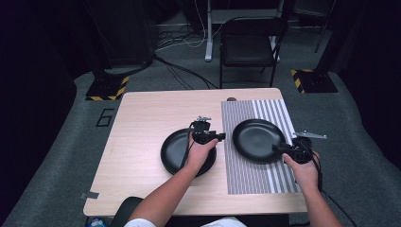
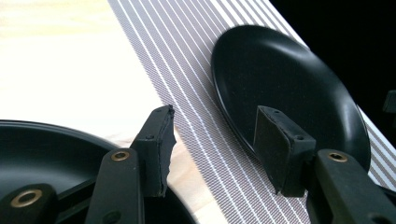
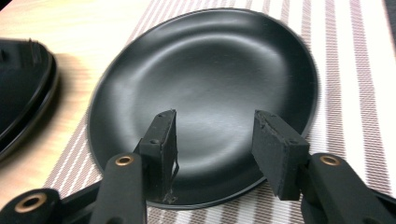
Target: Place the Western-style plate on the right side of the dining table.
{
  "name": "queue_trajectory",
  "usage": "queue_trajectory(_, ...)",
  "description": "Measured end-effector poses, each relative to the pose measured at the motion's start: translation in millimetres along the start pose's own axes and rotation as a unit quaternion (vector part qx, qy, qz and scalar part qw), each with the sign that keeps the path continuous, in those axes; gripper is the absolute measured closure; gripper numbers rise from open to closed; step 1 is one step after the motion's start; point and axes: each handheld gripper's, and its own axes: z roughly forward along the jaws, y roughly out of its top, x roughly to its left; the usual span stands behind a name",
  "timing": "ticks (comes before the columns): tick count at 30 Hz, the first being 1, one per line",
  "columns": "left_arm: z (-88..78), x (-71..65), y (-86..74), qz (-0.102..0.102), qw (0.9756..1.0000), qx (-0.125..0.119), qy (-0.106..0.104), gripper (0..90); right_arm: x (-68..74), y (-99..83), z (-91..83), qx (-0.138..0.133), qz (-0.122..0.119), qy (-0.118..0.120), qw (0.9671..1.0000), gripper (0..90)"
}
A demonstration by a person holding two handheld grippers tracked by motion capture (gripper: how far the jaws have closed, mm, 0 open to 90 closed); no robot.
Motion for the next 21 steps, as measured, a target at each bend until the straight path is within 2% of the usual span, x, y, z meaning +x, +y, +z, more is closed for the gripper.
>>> queue_trajectory(3,-13.6,9.1,2.1,0.014,0.9997,-0.013,0.016,47.7,7.4,2.0,-0.6,0.000,-0.009,0.010,0.9999,49.3)
queue_trajectory(7,-30.3,22.2,4.8,0.000,0.9993,-0.033,0.019,48.0,17.1,7.1,0.9,0.000,-0.015,0.021,0.9997,49.4)
queue_trajectory(10,-41.4,29.9,5.0,0.000,0.9989,-0.039,0.027,47.8,24.4,7.3,2.4,0.001,-0.025,0.018,0.9995,49.9)
queue_trajectory(14,-56.9,43.4,1.5,0.004,0.9974,-0.050,0.051,47.5,31.3,2.6,2.6,0.005,-0.033,0.038,0.9987,50.2)
queue_trajectory(16,-64.4,51.2,-2.1,-0.001,0.9970,-0.050,0.060,47.5,33.1,1.8,3.1,0.005,-0.031,0.046,0.9984,50.3)
queue_trajectory(21,-81.3,68.6,-12.8,-0.010,0.9954,-0.053,0.079,47.8,38.9,1.6,5.3,0.009,-0.045,0.061,0.9971,50.7)
